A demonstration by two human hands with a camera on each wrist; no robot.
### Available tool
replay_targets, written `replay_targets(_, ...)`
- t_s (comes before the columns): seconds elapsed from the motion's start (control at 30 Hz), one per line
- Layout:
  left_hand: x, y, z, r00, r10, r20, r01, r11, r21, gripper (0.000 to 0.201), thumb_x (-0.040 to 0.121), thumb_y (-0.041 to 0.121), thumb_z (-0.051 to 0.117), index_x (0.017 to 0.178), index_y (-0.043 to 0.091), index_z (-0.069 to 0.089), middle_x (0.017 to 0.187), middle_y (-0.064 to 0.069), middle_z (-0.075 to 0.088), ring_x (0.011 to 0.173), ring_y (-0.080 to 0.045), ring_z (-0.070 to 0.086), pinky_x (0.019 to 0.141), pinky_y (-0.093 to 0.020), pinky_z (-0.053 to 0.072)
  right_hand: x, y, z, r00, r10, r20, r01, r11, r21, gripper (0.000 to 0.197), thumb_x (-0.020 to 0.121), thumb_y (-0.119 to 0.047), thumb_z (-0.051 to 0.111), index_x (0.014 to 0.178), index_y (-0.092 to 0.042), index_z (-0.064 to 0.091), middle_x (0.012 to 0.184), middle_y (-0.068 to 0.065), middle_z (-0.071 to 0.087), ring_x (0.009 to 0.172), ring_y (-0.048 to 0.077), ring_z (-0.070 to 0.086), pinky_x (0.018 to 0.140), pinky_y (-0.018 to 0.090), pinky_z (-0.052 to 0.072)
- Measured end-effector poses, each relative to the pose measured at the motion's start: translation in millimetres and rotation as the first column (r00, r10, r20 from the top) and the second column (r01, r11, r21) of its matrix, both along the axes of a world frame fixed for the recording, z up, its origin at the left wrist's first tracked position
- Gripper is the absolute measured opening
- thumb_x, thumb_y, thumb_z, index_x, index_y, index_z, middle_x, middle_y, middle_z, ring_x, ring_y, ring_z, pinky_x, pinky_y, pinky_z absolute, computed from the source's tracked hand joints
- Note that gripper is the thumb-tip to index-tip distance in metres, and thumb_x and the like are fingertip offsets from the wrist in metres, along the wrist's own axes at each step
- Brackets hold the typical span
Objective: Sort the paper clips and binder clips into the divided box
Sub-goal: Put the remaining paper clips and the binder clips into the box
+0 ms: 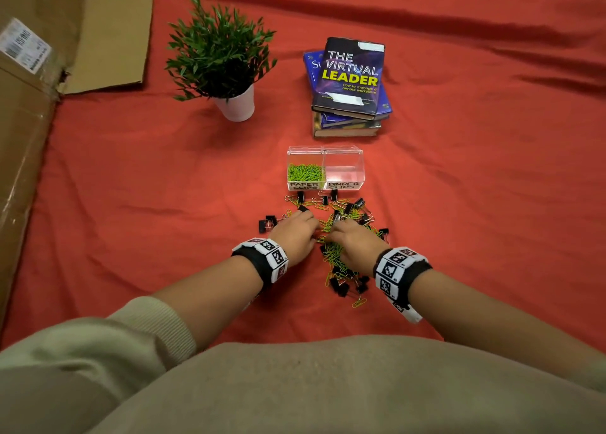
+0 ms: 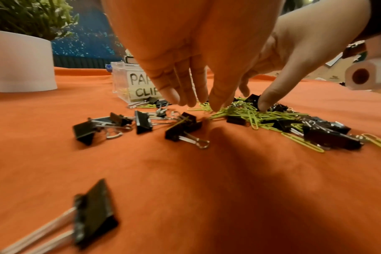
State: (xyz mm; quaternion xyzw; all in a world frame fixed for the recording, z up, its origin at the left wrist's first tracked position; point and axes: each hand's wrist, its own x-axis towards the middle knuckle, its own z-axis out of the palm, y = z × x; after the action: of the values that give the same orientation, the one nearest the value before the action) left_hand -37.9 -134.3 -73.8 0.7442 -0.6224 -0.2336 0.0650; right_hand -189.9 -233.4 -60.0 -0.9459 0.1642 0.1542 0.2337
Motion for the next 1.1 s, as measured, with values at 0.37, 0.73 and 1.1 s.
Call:
replay_targets(0.37,-13.4,-5.7,-2.7,0.991,-0.082,0.104,0.075,0.995,0.072,0.024,0.091,0.019,0.053,0.112,0.008,0.057,0.115,-0.009,0.053,0.112,-0.027,0.046,0.093,-0.039,0.040,-5.8,2.2,-11.6,0.997,-0.040,0.064,0.039,0.999,0.021,0.020,0.090,-0.005,0.050,0.104,-0.002,0.064,0.103,0.012,0.060,0.103,0.028,0.048,0.092,0.036,0.041)
replay_targets(0.73,-4.7,-2.7,-8.7,0.999,0.031,-0.044,-0.028,0.998,0.058,0.020,0.094,0.014,0.049,0.107,0.002,0.057,0.113,-0.015,0.058,0.108,-0.030,0.052,0.093,-0.037,0.040,10.8,-42.7,35.3,0.783,-0.592,-0.191,0.578,0.580,0.574,0.008,0.090,-0.017,0.059,0.096,-0.013,0.063,0.089,0.009,0.069,0.076,0.021,0.065,0.078,0.035,0.056)
replay_targets(1.1,20.7,0.2,0.4,0.940,0.276,-0.202,-0.277,0.961,0.025,0.019,0.092,0.013,0.051,0.101,0.004,0.065,0.109,-0.014,0.062,0.106,-0.028,0.055,0.092,-0.030,0.039,130.6,-73.3,41.1,0.858,-0.512,0.033,0.491,0.838,0.236,0.017,0.090,-0.012,0.057,0.100,-0.002,0.065,0.096,0.016,0.068,0.084,0.027,0.063,0.076,0.037,0.052)
